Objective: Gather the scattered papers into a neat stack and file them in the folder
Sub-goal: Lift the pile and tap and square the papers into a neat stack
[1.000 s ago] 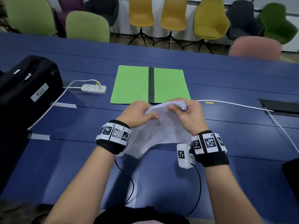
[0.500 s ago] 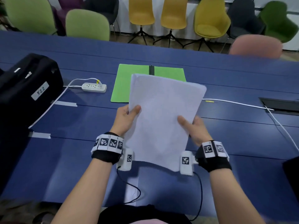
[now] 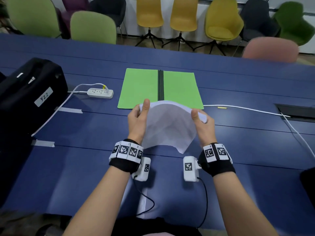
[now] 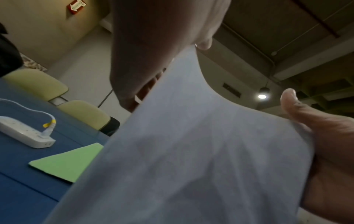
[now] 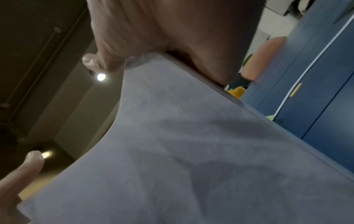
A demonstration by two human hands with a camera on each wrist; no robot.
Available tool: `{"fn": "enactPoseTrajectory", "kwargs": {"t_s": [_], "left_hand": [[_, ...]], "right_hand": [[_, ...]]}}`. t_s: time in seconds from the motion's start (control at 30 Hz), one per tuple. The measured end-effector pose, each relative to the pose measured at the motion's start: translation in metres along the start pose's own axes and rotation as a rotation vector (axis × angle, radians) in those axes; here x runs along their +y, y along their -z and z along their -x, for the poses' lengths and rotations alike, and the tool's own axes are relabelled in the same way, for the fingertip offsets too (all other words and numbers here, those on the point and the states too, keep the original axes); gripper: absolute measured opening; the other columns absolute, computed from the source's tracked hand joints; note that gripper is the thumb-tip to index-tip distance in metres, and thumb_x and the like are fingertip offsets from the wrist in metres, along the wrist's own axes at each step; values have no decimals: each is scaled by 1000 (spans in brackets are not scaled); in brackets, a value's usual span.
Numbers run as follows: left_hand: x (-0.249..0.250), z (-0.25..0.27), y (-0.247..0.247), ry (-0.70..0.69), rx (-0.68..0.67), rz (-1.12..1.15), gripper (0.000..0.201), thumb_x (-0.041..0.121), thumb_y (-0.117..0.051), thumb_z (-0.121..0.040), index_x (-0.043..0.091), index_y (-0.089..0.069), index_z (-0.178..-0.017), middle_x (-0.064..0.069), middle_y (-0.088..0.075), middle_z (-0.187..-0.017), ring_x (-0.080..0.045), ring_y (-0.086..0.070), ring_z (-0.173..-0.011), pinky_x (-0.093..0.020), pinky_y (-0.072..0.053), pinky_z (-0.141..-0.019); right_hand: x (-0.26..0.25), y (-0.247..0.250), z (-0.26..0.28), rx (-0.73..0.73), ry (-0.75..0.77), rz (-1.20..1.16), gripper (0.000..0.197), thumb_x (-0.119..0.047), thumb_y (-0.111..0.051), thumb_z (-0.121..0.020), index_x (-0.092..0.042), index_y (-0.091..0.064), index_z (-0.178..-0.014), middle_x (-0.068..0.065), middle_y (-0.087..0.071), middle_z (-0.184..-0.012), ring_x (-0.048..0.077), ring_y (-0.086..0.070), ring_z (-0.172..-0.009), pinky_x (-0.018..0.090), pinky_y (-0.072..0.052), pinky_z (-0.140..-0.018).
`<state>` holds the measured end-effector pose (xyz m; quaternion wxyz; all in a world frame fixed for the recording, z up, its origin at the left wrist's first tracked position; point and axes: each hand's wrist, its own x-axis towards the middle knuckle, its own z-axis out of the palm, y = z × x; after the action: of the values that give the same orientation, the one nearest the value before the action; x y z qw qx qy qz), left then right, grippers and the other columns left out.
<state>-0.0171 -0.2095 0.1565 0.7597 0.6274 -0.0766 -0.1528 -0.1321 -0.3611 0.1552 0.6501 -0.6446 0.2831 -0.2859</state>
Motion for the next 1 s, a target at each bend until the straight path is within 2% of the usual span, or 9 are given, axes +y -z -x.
{"fn": "enactPoseTrajectory", "kwargs": {"t_s": [0.07,0.23,0.33,0.43,0.57,0.63,0.7,0.8,1.0], "left_hand": [[3,-1,-3,26,0,1,77,73,-63,-66,1,-37,-67,-4,-35,-74,-20,-29,-71,-32,-26,-67],[-5,-7,-6,141,69,-41,43,45,-62,-86,20,-37,-61,3,-41,-63,-17,-38,-63,-30,-33,-63],[-5,-8,-7,149,34,-58,42,56,-62,-81,14,-61,-88,6,-60,-78,-14,-55,-71,-28,-46,-73],[-5,-8,-5,110,0,-90,64,62,-68,-71,18,-51,-114,5,-64,-98,-7,-58,-78,-22,-46,-70],[8,-8,-7,-33,-106,-187,41,47,-57,-89,24,-45,-58,11,-43,-53,-2,-33,-46,-17,-29,-49],[18,-5,-13,-117,-83,-196,53,34,-46,-98,28,-26,-49,15,-21,-41,-1,-18,-41,-16,-16,-42],[21,-3,-14,-207,-48,-177,49,27,-45,-99,24,-31,-53,17,-23,-41,0,-22,-38,-13,-18,-41],[11,-6,-2,-249,19,-115,21,23,-61,-89,4,-66,-83,10,-60,-68,10,-53,-53,-4,-39,-55],[-10,-13,19,-173,-21,-165,16,-3,-66,-84,12,-66,-90,13,-69,-74,10,-61,-66,-9,-48,-71]], "right_hand": [[-1,-2,0,27,-1,0,38,-59,-64,-74,-21,-69,-75,-10,-65,-69,6,-57,-67,19,-47,-65],[-5,-4,3,69,9,-59,32,-22,-53,-94,-13,-66,-66,-12,-58,-52,7,-50,-52,15,-41,-53],[-5,-2,4,-50,38,16,18,-36,-60,-86,-23,-72,-87,-13,-70,-76,5,-63,-72,17,-49,-69],[1,1,8,-129,63,107,16,-17,-68,-85,-32,-69,-89,-21,-73,-78,-4,-64,-74,17,-50,-72],[-7,2,6,-32,127,138,28,-8,-61,-89,-29,-66,-72,-23,-63,-57,-8,-51,-56,11,-43,-61],[-16,0,5,-25,181,119,27,-9,-62,-90,-30,-66,-72,-23,-62,-56,-7,-50,-56,10,-42,-60],[-21,1,4,-29,224,86,26,-10,-62,-89,-32,-67,-75,-22,-65,-60,-2,-54,-62,12,-45,-64],[-10,3,7,-71,192,137,27,-9,-62,-89,-32,-67,-77,-23,-68,-64,-1,-58,-66,12,-47,-66],[4,16,2,18,57,155,24,-14,-60,-92,-28,-65,-73,-23,-66,-58,-9,-56,-57,9,-47,-62]]}}
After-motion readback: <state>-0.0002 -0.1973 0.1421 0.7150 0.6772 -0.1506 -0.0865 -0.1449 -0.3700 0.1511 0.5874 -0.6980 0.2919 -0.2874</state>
